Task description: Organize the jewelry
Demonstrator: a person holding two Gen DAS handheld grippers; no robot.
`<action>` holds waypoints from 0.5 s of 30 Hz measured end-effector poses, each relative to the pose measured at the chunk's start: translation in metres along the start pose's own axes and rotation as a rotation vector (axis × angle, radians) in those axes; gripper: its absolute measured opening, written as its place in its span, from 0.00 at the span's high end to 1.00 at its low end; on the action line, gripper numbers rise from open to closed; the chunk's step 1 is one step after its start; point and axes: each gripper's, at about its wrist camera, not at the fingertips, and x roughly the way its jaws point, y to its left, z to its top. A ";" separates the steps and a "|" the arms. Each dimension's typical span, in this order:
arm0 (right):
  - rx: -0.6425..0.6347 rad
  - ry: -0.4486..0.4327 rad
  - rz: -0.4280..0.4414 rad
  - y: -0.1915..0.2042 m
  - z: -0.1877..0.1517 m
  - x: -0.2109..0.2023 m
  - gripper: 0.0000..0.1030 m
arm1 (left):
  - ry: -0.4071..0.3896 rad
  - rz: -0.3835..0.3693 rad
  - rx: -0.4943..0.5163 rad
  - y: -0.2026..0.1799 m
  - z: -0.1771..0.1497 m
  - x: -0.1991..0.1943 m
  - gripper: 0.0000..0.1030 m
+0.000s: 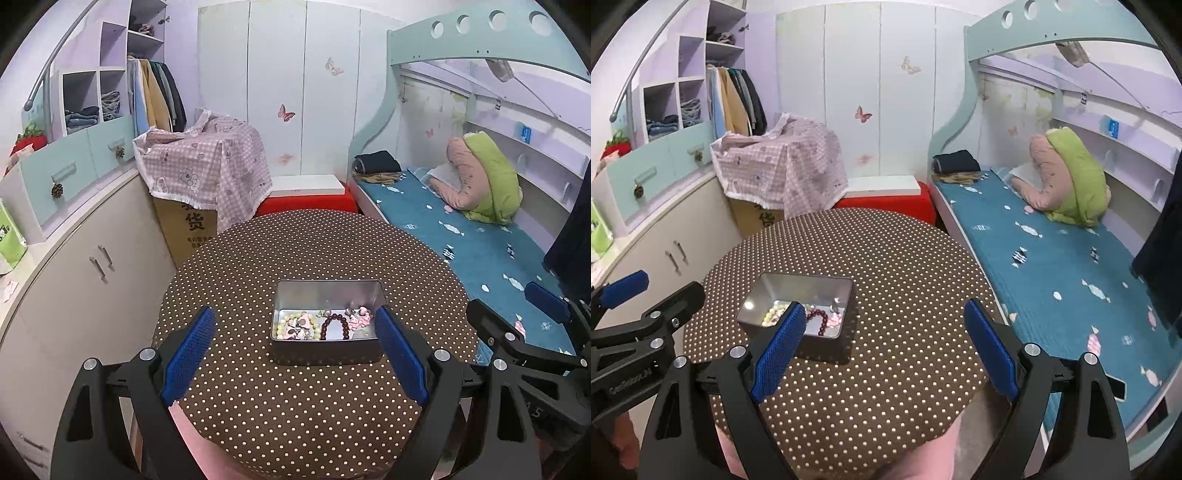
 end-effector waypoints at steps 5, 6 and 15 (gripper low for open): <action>-0.001 -0.004 -0.005 0.002 0.003 -0.001 0.18 | 0.012 -0.005 -0.008 0.001 0.002 0.002 0.17; -0.001 -0.004 -0.007 0.002 0.003 -0.001 0.18 | 0.015 -0.005 -0.009 0.002 0.002 0.003 0.17; -0.001 0.022 -0.014 0.001 0.003 0.005 0.18 | 0.028 -0.001 0.009 -0.002 0.001 0.005 0.17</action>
